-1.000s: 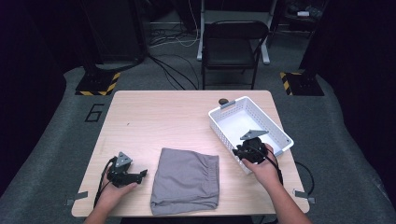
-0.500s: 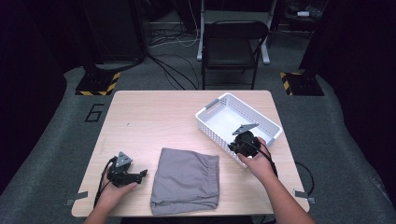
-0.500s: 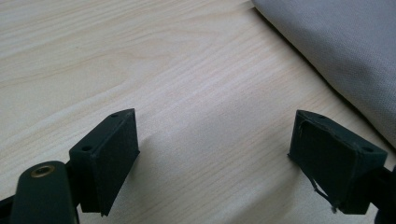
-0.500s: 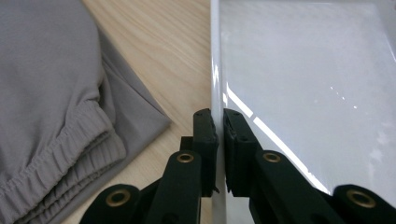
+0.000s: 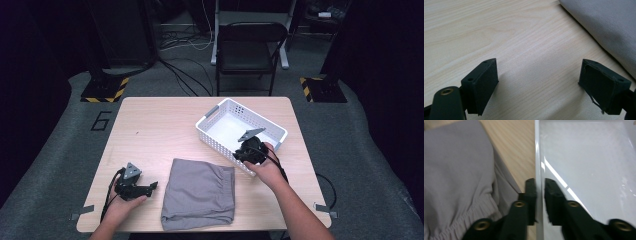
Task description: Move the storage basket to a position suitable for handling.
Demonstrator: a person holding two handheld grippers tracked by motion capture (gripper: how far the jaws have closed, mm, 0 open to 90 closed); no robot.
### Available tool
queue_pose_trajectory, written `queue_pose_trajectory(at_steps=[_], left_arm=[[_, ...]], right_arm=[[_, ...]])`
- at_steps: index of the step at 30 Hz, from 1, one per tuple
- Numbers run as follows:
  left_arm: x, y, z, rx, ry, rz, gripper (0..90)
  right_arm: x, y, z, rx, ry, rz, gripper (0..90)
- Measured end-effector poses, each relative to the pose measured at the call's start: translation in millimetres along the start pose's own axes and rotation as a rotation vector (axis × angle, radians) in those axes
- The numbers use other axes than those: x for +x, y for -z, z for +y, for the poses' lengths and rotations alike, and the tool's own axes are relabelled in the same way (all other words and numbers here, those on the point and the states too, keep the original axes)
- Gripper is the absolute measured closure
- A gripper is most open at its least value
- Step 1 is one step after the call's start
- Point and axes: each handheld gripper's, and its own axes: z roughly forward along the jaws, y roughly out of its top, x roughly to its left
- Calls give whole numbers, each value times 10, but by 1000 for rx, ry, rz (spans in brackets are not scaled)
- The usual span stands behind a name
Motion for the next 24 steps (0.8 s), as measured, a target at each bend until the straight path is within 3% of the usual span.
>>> queue_pose_trajectory(at_steps=[2,3,4,7,8,12,18,19,24], left_arm=[[-2,0,-1,-1,0,0,153],[-3,-1,-1,-1,1,-2,153],[-4,-1,-2,-2,2,-3,152],[-7,-1,-3,-2,4,-3,153],[-7,-1,-3,-2,3,-2,153],[-8,-1,-3,-3,4,-2,152],[-9,1,-3,-1,6,-3,152],[-8,-1,-3,-3,4,-2,152],[-8,-1,-3,-3,4,-3,153]], right_arm=[[-2,20,4,-11,-10,-8,684],[-10,60,9,-37,-38,-10,651],[-18,118,6,-54,-52,-35,622],[-37,185,-7,-62,-76,-46,598],[-45,247,-29,-67,-118,-70,569],[-83,338,-75,-67,-136,-111,530],[-146,478,-232,-38,-185,-228,452],[-168,510,-293,-36,-215,-246,434],[-220,568,-417,-30,-269,-270,400]])
